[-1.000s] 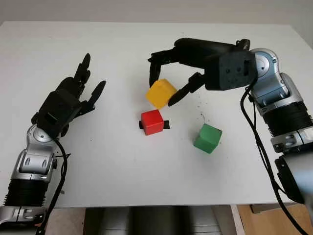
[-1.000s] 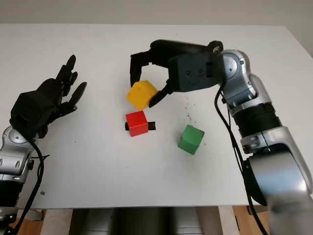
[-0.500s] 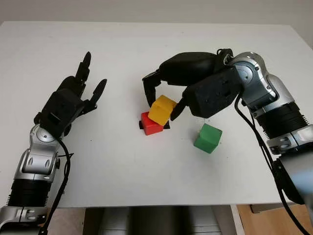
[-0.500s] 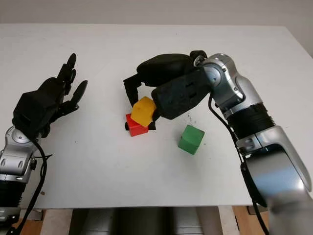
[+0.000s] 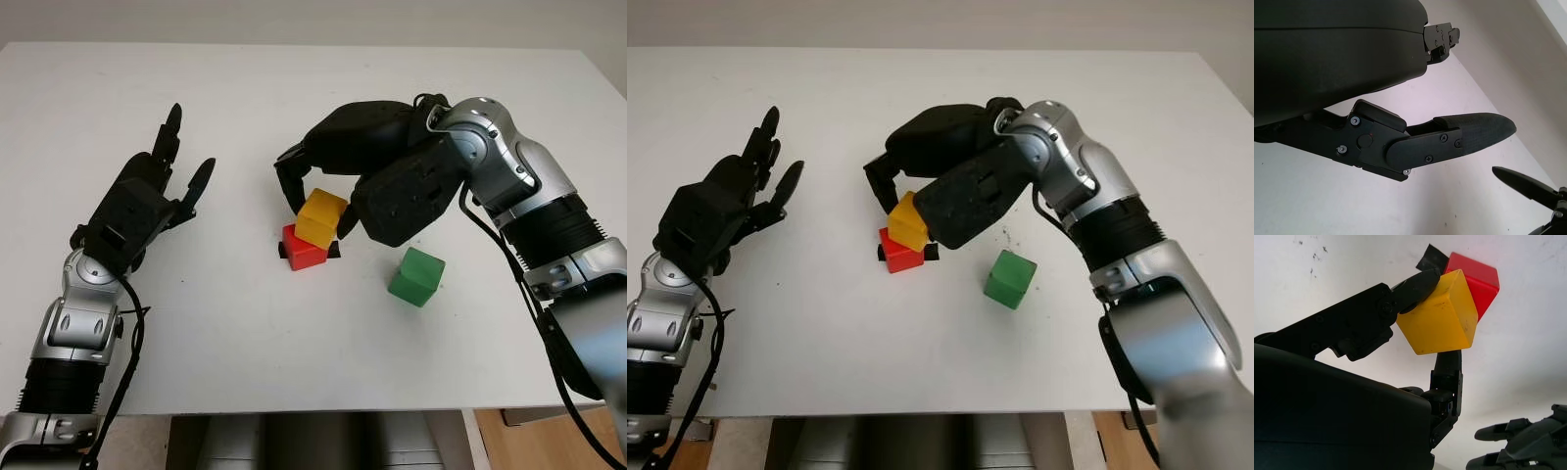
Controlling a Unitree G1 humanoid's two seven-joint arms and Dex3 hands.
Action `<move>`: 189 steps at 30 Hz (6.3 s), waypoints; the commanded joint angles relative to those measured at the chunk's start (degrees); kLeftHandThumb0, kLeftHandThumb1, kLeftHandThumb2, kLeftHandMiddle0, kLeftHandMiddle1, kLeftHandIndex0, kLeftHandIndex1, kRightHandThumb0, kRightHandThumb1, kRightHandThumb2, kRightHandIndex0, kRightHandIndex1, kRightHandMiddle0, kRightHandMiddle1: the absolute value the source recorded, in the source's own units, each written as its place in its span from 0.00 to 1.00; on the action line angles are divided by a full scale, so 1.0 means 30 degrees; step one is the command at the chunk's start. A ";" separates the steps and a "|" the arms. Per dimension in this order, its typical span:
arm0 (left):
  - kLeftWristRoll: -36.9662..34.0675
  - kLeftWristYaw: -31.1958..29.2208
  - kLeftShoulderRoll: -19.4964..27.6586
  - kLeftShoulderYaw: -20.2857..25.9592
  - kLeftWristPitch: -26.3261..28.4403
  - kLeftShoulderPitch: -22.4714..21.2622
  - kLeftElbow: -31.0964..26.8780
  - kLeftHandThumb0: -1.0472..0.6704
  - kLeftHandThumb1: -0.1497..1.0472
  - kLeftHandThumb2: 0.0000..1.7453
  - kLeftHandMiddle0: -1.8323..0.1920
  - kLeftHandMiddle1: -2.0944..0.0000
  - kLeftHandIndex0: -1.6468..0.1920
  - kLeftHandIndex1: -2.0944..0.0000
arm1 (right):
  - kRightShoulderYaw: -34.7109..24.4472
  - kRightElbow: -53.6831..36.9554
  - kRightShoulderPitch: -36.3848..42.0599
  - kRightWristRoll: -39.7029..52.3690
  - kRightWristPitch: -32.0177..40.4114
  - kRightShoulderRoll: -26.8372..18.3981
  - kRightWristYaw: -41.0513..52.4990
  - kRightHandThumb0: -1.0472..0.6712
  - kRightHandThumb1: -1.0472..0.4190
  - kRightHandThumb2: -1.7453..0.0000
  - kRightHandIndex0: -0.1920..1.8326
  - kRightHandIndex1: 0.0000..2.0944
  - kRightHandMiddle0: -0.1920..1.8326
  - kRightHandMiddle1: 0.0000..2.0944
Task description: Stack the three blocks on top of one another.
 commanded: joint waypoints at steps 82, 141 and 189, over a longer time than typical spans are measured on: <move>0.0822 0.0295 -0.0304 -0.0271 -0.0097 0.0555 -0.0384 0.11 1.00 0.39 0.98 0.98 0.99 0.97 | -0.4050 -0.3408 0.0926 0.5505 0.3085 -0.2052 0.1859 0.15 0.12 0.97 0.05 0.01 0.05 0.09; -0.0832 -0.1335 0.0818 0.0562 -0.0903 -0.0136 0.0562 0.13 1.00 0.38 1.00 0.98 1.00 0.99 | -0.6744 -0.9358 1.2479 0.1034 -0.4343 -0.9997 -0.2532 0.35 0.09 0.97 0.10 0.03 0.28 0.06; -0.0666 -0.1147 0.0702 0.0494 0.0191 0.0323 -0.0166 0.12 1.00 0.38 1.00 1.00 1.00 0.99 | -0.4450 -0.5517 1.0309 -0.0103 -0.7277 -0.8524 -0.4750 0.36 0.10 0.97 0.21 0.03 0.38 0.41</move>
